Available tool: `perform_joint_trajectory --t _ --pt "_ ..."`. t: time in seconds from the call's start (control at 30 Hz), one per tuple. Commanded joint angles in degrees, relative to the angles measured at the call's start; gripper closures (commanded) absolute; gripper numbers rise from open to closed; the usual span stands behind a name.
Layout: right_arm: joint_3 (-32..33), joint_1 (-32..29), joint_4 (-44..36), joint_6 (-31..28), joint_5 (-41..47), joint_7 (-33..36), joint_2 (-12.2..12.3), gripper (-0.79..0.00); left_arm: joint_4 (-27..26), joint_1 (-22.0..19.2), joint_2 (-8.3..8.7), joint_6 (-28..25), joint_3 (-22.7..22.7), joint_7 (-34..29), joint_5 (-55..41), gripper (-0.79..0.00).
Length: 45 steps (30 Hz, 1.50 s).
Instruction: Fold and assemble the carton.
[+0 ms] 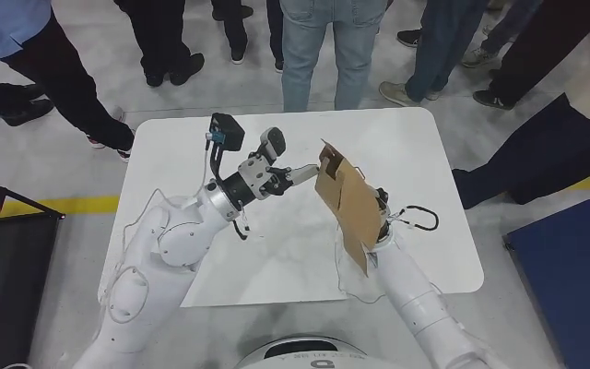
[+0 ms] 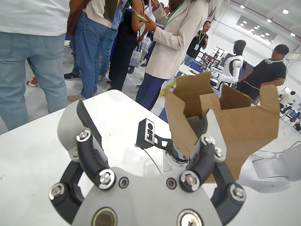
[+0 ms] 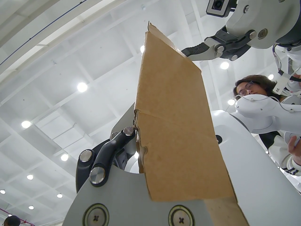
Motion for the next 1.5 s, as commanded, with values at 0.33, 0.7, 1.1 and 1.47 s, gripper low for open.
perform_joint_trajectory --t 0.33,0.7,1.1,1.47 --pt "3.3 -0.6 1.1 -2.8 -3.3 0.0 0.7 0.000 -3.5 2.6 0.49 -0.4 -3.6 -0.5 -1.5 -0.785" --pt "3.8 -0.8 1.2 -5.0 -6.3 0.0 1.0 0.000 -2.5 0.7 0.32 3.7 -1.3 -4.0 1.8 -0.785" --pt "3.1 -0.6 0.3 -4.6 -6.3 0.0 1.0 0.000 -1.2 0.2 0.23 4.9 -0.3 -3.2 6.7 -0.785" --pt "2.2 -0.8 -1.2 -3.9 -5.9 0.0 0.9 0.000 0.0 -0.4 0.05 5.3 1.2 -2.7 9.9 -0.785"
